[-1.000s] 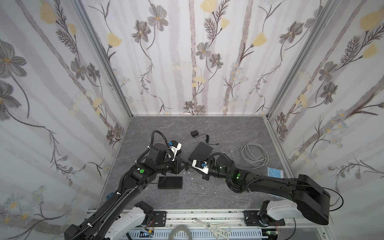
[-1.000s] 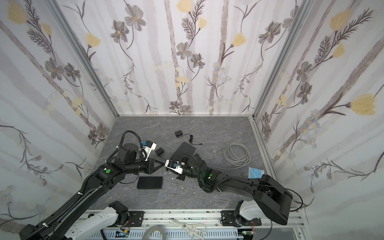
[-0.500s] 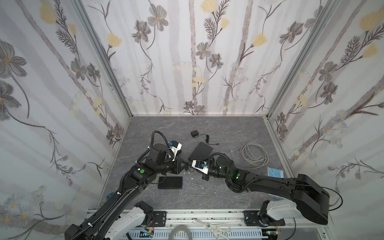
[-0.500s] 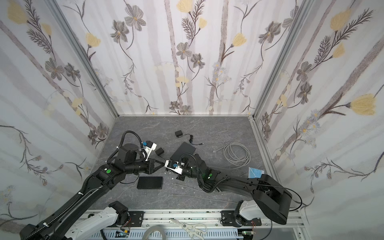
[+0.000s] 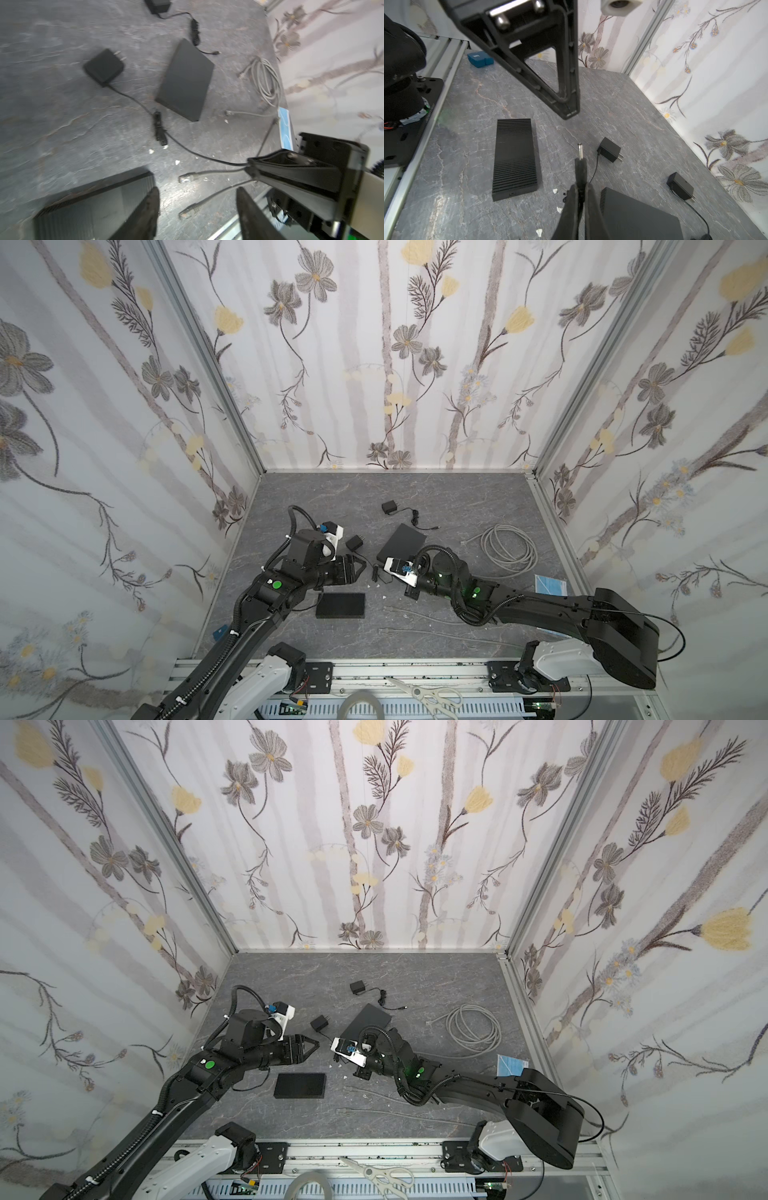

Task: Insert the plug into the switch port

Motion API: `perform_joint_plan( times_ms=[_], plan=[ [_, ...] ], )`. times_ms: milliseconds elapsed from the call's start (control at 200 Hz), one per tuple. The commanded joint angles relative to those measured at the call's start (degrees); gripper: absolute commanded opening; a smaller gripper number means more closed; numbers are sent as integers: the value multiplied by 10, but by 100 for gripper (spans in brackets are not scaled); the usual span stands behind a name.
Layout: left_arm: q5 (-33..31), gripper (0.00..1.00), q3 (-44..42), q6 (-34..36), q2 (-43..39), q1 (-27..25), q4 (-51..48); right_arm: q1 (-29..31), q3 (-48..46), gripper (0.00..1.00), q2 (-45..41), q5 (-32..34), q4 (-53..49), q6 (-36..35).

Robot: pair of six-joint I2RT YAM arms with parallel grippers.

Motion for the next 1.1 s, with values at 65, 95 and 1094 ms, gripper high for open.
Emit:
perform_joint_plan(
  times_ms=[65, 95, 1094],
  plan=[
    [-120, 88, -10, -74, -32, 36, -67, 7, 12, 0, 25, 32, -59, -4],
    [-126, 99, -16, -94, -38, 44, -69, 11, 20, 0, 32, 30, -78, -4],
    [-194, 64, -272, -259, -116, 67, 88, 73, 202, 0, 255, 10, -342, -66]
  ],
)
